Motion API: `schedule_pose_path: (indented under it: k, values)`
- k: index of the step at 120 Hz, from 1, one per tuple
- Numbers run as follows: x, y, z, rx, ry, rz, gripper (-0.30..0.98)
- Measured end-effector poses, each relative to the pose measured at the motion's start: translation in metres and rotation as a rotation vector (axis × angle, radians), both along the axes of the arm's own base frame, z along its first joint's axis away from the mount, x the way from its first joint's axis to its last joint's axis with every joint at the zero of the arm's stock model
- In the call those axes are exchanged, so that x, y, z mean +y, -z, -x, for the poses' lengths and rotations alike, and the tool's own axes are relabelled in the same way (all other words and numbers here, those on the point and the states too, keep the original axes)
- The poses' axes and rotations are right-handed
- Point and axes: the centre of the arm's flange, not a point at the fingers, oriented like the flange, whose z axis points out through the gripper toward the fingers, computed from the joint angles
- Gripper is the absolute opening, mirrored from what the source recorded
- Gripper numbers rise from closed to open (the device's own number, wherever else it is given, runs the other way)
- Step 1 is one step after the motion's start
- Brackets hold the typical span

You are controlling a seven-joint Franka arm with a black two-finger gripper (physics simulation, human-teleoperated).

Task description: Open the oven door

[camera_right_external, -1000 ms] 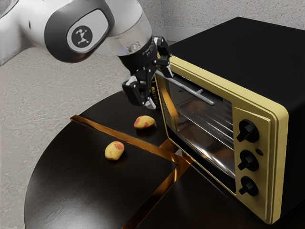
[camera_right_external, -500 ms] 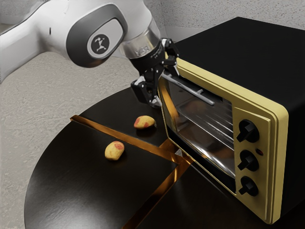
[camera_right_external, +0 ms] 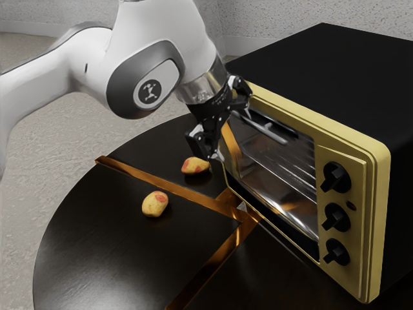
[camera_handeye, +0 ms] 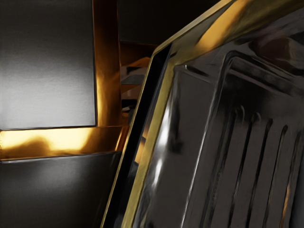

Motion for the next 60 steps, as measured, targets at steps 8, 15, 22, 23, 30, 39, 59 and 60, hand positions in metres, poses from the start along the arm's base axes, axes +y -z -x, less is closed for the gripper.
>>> schedule_pose_path:
  k: [8, 15, 22, 23, 30, 39, 59, 60]
  values:
    - [0.007, 0.005, 0.015, -0.001, -0.001, -0.001, 0.68]
    - [0.014, 0.008, 0.031, -0.004, -0.005, -0.003, 0.68]
    - [0.020, 0.012, 0.046, -0.009, -0.010, -0.006, 0.68]
    - [0.022, 0.012, 0.048, -0.010, -0.012, -0.007, 0.68]
    - [0.030, 0.015, 0.064, -0.017, -0.023, -0.011, 0.68]
    - [0.041, 0.018, 0.084, -0.028, -0.041, -0.019, 0.68]
    - [0.061, 0.039, 0.136, -0.040, -0.101, 0.006, 0.68]
    - [0.063, 0.040, 0.140, -0.041, -0.106, 0.008, 0.68]
